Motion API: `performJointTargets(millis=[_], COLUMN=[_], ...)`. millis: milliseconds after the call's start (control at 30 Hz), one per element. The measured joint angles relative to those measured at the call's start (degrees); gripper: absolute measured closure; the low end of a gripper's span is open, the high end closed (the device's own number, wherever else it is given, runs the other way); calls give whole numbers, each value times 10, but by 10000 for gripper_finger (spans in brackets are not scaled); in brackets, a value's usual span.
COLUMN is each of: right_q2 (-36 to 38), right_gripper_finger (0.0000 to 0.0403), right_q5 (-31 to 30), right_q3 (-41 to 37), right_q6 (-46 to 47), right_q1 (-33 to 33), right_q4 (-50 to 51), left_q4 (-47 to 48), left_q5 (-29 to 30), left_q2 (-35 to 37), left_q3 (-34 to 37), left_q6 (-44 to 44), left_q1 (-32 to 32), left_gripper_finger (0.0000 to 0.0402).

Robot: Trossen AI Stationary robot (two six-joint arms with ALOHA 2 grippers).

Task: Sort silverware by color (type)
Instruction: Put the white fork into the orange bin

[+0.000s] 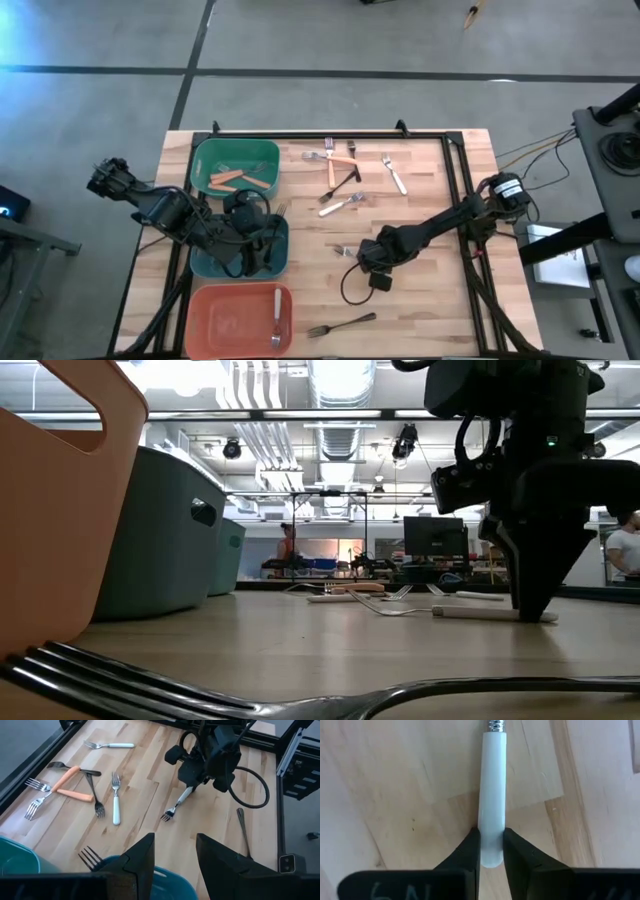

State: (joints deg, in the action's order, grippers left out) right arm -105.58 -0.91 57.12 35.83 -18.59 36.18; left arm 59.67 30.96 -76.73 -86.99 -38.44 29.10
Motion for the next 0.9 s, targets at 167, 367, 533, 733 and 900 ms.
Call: performJointTargets(millis=[167,367,533,733,900], right_q2=[74,155,157,86,40], right_gripper_finger=[377,400,399,396,394], right_q5=[34,28,25,45,58], right_q3=[0,-3,-4,-1,0], right_q6=[-5,25,32,28,27], right_q1=[3,13,14,12,8], right_q4=[-23,-64,-59,-71,-99], left_q4=[13,9,1,-8,-7], left_q5=[0,18,24,24,23], left_q2=[0,0,0,0,0], left_q3=[2,10,14,14,14], left_q6=[2,2,-2,-9,-17], left_q1=[0,0,0,2,6], left_gripper_finger=[274,274,274,274,274])
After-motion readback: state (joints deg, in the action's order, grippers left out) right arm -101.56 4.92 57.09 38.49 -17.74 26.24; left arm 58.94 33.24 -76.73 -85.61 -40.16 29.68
